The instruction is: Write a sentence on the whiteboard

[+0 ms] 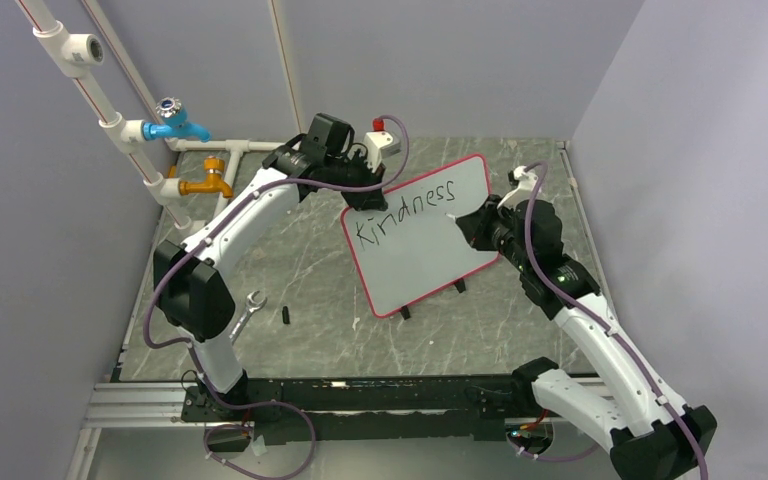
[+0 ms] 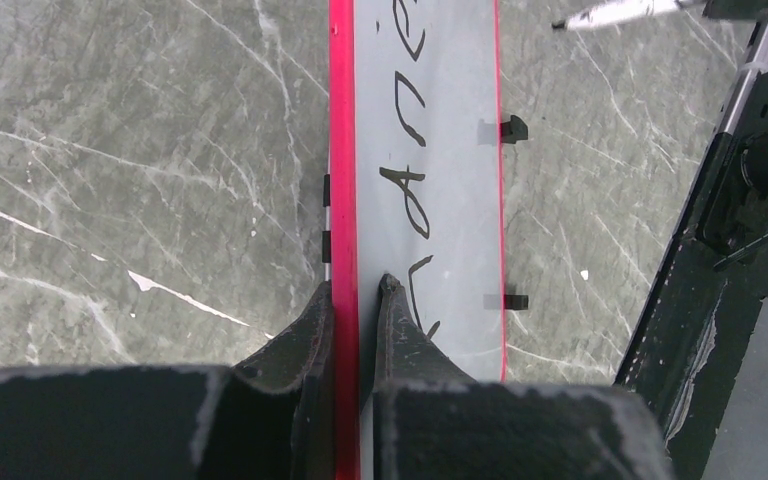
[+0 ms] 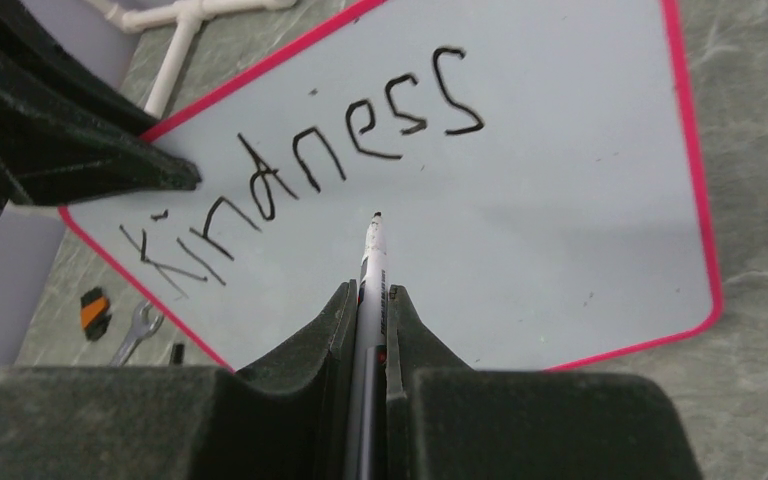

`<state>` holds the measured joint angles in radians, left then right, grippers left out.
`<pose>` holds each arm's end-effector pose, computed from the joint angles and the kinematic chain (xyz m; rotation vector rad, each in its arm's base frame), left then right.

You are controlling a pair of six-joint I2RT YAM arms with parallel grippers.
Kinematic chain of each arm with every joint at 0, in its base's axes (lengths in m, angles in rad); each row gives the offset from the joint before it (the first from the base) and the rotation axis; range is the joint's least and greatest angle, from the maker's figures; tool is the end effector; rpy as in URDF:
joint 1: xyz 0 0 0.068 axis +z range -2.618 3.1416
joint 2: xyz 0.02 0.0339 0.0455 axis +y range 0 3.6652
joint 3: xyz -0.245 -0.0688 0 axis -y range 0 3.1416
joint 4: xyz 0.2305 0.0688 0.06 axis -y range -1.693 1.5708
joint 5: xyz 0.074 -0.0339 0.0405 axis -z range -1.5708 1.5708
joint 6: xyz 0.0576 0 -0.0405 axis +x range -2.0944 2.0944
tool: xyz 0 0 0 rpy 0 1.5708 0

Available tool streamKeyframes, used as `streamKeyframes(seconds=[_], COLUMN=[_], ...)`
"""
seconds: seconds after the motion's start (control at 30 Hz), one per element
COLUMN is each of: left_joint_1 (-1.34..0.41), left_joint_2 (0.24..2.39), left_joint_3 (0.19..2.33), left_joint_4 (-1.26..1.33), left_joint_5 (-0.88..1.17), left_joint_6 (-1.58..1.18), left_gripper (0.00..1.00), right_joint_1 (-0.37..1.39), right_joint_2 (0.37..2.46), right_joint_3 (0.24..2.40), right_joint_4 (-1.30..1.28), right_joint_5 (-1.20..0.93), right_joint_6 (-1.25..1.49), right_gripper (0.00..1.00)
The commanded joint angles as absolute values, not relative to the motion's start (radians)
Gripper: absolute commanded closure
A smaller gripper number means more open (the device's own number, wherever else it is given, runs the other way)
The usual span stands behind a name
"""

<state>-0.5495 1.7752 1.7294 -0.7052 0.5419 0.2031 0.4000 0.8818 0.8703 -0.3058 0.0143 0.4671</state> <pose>0.3195 -0.2305 0.3186 1.1056 2.0412 -0.8032 0.2034 0.0851 0.3189 0.0747 1.9282 0.5745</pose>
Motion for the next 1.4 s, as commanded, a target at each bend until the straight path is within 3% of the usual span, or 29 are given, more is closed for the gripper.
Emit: streamKeyframes(seconds=[0.0, 0.2, 0.83, 1.37], left_joint_1=[-0.567, -0.567, -0.567, -0.567], left_joint_2=[1.825, 1.798, 1.749, 1.756], left_joint_3=[1.659, 1.632, 1.557, 1.507], left_joint_4=[-0.848, -0.834, -0.768, -0.709], left_joint_5=[0.331, 0.332, 0.24, 0.202], left_joint_6=[0.303, 0.299, 0.269, 0.266], left_gripper=[1.0, 1.0, 1.0, 1.0], right_joint_1=[0.413, 0.513, 1.038, 1.106], right_joint_2=[0.889, 0.904, 1.037, 1.116], right_joint_3=[0.856, 0.843, 0.861, 0.814], right_joint_4=[-0.28, -0.26, -0.147, -0.054], right_joint_5=[-0.103, -0.134, 0.324, 0.482], right_joint_6=[0.455, 0.446, 0.453, 0.488], right_gripper=[1.0, 1.0, 1.0, 1.0])
